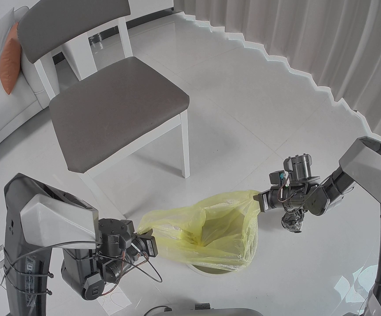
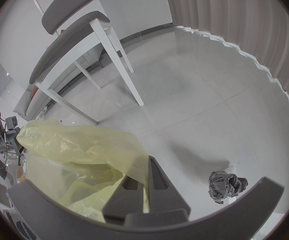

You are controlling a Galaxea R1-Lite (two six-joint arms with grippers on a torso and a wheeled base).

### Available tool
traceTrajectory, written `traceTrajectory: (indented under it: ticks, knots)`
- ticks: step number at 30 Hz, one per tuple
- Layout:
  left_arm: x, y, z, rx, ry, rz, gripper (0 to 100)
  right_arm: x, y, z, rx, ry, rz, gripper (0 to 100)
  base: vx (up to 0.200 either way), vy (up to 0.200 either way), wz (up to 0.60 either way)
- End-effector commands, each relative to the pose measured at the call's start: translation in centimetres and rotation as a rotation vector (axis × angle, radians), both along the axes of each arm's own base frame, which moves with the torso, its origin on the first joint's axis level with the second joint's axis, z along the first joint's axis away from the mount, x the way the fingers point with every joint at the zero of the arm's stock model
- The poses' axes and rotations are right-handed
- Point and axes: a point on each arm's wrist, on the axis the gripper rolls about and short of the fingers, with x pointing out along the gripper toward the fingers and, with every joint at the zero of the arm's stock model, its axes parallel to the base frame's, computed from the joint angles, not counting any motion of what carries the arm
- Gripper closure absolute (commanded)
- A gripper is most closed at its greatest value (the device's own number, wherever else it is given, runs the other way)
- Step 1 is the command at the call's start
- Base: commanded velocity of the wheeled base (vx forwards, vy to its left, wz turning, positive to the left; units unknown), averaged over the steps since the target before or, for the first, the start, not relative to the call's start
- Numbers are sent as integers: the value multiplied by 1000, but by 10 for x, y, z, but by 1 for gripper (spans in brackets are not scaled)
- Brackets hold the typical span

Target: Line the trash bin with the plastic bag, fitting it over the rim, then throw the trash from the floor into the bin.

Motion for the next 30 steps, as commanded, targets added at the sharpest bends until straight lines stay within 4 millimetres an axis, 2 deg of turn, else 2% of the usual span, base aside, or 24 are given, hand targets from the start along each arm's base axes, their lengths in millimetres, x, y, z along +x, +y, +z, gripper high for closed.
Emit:
traceTrajectory:
  ticks: [1,4,6,10,16,22,30]
  knots:
    - [-2,3,-7,20,36,-2,100,-2,-3,-12,-11,36,-4,100,0,0,0]
    - [-11,6,-9,42,78,-8,100,-5,-7,-16,-21,57,-8,100,0,0,0]
    - [-25,7,-2,52,99,-34,100,-10,-14,-20,-43,71,-8,100,0,0,0]
    - [-43,9,3,67,126,-59,100,-15,-23,-15,-59,78,-12,100,0,0,0]
    - [-48,11,-5,82,164,-61,100,-20,-24,-17,-73,107,-4,100,0,0,0]
    - [-44,3,-24,92,172,-74,100,-18,-20,-18,-74,102,6,100,0,0,0]
    - [-41,-13,-26,99,126,-113,100,-17,-11,-18,-75,95,26,100,0,0,0]
